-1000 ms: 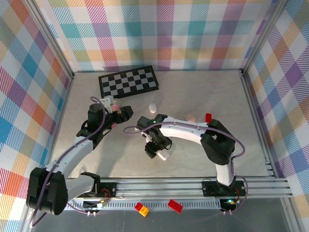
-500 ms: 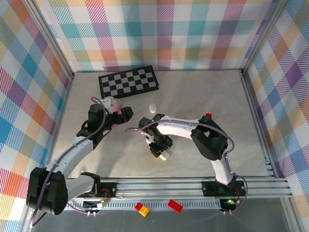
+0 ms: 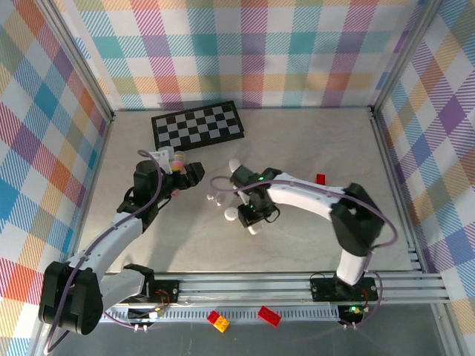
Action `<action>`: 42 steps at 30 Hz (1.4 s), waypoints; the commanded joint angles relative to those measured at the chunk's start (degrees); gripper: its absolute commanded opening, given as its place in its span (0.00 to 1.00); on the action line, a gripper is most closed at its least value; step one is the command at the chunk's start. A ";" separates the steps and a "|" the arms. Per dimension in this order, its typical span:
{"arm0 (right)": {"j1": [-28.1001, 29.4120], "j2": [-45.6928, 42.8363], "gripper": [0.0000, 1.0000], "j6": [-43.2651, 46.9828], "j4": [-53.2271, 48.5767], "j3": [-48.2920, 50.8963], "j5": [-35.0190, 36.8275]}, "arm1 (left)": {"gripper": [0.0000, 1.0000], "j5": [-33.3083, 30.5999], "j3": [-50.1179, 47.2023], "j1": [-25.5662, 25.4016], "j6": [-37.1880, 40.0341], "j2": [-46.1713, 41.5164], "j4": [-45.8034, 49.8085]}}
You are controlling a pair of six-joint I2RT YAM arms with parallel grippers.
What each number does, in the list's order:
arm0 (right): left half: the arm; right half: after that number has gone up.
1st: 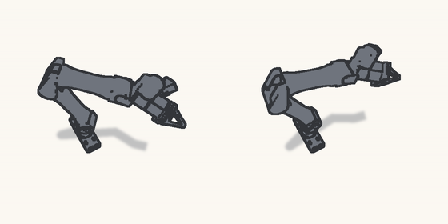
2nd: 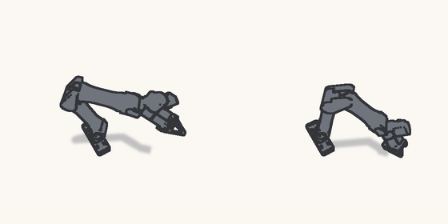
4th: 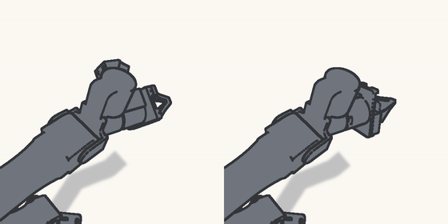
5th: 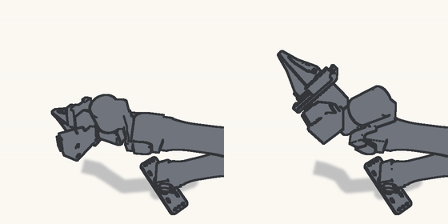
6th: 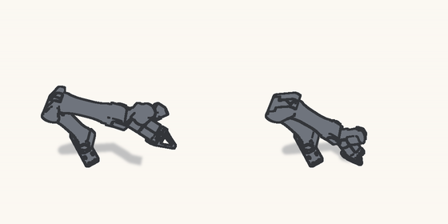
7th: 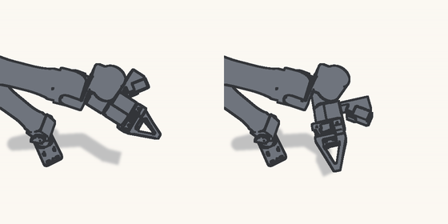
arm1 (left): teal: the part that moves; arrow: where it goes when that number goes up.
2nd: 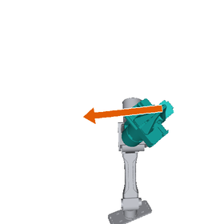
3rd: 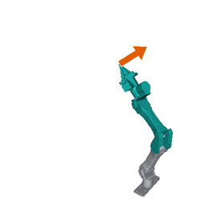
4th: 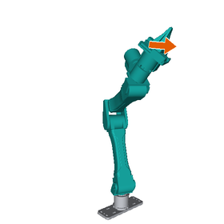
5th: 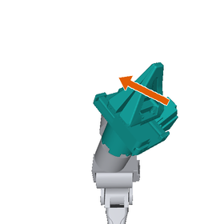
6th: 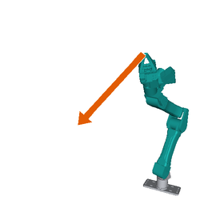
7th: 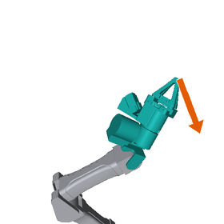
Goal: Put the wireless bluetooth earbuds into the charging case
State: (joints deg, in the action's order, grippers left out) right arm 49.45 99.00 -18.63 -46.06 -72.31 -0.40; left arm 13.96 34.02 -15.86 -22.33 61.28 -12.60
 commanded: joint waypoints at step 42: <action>-21.36 -26.13 0.66 -27.54 43.92 19.41 -16.96 | 1.00 -23.79 19.23 -9.05 12.33 14.70 20.34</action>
State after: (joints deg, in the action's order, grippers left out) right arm 26.83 71.46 -51.68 1.67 -50.68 -19.20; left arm -6.00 48.56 -26.55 -6.83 72.40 -15.09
